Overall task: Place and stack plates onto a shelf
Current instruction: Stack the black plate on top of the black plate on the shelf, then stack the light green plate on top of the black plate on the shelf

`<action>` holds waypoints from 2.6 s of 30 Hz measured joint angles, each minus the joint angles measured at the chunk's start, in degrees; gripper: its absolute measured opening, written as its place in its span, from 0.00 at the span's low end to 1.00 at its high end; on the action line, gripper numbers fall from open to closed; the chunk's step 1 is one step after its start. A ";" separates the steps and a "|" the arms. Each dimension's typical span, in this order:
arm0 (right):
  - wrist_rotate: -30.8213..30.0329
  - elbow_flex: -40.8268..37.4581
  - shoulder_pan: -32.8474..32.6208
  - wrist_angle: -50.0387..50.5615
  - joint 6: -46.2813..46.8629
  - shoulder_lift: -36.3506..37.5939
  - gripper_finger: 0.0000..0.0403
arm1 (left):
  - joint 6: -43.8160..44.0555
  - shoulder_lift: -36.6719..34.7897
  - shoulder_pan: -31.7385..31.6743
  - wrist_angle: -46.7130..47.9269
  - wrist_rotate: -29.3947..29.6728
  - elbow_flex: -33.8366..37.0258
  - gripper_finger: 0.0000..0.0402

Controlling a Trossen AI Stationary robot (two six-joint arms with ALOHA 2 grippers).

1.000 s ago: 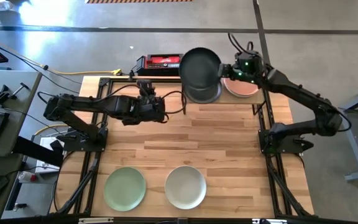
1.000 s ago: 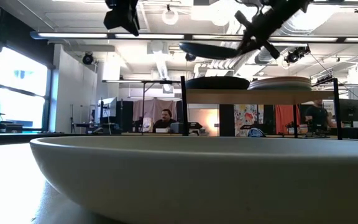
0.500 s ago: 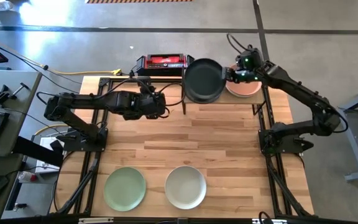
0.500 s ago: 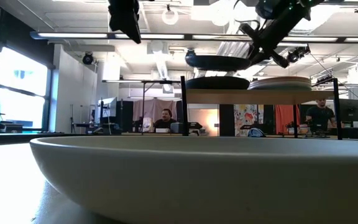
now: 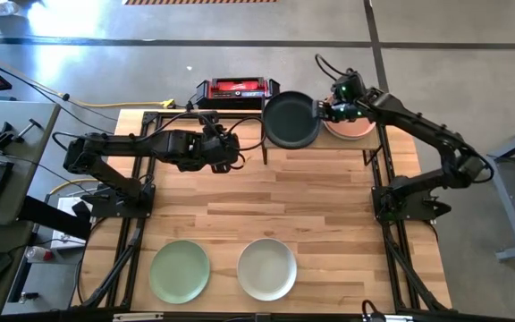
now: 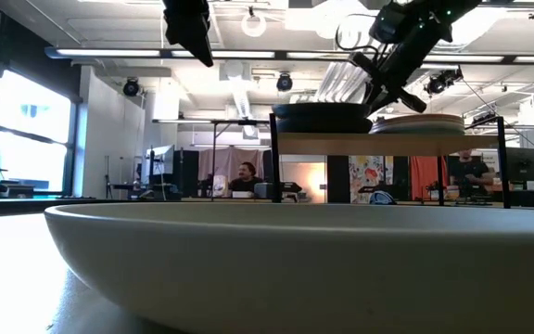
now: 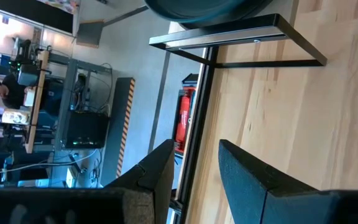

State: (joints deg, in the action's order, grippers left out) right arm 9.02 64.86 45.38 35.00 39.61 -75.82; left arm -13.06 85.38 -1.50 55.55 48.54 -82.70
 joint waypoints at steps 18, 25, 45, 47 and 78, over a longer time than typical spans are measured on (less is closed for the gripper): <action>-2.11 0.00 -0.04 0.00 -1.08 -0.32 0.08 | 0.04 0.00 0.00 0.00 0.00 0.00 0.29; -2.47 0.00 -0.04 -0.07 -1.08 -0.32 0.17 | 0.03 0.00 0.00 0.00 0.00 0.00 0.29; 2.01 0.00 1.83 -0.68 -1.80 3.69 0.23 | 4.49 0.00 0.00 0.25 -0.18 0.00 0.29; 5.18 0.00 1.38 -0.60 -2.32 3.82 0.23 | 6.71 -0.02 0.00 1.07 -1.94 0.00 0.29; 3.73 0.00 -30.29 -0.52 10.45 3.85 0.23 | 30.01 -0.04 14.71 18.00 -32.87 11.28 0.29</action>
State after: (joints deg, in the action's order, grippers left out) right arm 12.75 64.86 15.09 34.48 50.06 -71.96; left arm 16.95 85.34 13.21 73.55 15.67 -71.42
